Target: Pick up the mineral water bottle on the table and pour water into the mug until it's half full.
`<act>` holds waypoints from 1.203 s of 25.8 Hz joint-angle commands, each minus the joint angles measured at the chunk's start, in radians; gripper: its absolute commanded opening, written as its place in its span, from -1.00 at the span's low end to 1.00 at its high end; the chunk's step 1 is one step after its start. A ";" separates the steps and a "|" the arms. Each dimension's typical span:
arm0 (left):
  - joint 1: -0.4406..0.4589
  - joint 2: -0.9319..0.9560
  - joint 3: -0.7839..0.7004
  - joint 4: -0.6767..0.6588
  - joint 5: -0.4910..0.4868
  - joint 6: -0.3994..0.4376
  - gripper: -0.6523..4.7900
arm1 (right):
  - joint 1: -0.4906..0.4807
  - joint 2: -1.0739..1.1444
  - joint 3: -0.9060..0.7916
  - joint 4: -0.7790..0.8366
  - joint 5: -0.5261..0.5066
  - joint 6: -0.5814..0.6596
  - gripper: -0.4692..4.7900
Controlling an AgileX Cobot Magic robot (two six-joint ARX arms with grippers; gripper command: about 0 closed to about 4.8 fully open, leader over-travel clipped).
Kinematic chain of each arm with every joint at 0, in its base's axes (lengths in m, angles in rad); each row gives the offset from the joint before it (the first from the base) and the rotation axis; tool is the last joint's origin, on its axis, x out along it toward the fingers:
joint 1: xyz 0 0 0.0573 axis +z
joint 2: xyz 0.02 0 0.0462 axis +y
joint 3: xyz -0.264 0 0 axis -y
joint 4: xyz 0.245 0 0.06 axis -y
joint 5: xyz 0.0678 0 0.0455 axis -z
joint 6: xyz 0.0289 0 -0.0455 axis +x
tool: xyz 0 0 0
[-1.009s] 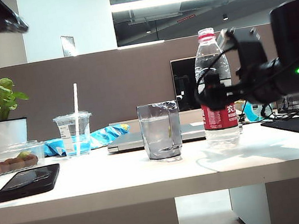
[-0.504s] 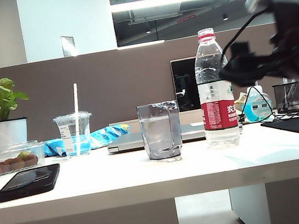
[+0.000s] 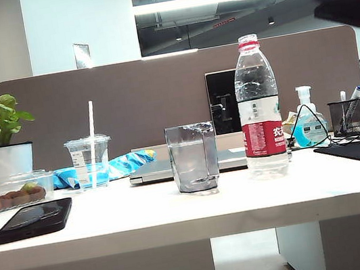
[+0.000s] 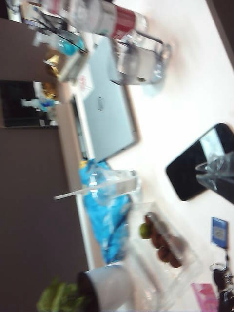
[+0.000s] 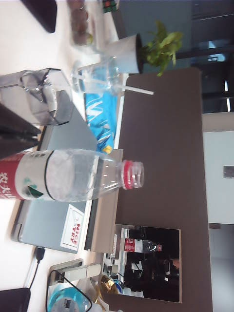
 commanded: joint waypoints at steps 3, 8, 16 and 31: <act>0.000 0.003 -0.110 0.056 -0.002 0.000 -0.77 | 0.001 -0.043 0.005 -0.011 -0.043 0.013 -0.85; 0.000 0.003 -0.136 -0.066 0.011 0.000 -0.77 | 0.000 -0.042 0.005 -0.048 -0.042 0.012 -0.85; 0.000 0.003 -0.136 -0.061 0.012 0.000 -0.77 | -0.011 -0.077 0.005 -0.163 -0.041 0.000 -0.84; 0.000 0.003 -0.136 -0.060 0.030 0.000 -0.77 | -0.329 -0.821 -0.112 -0.864 -0.058 -0.047 -0.84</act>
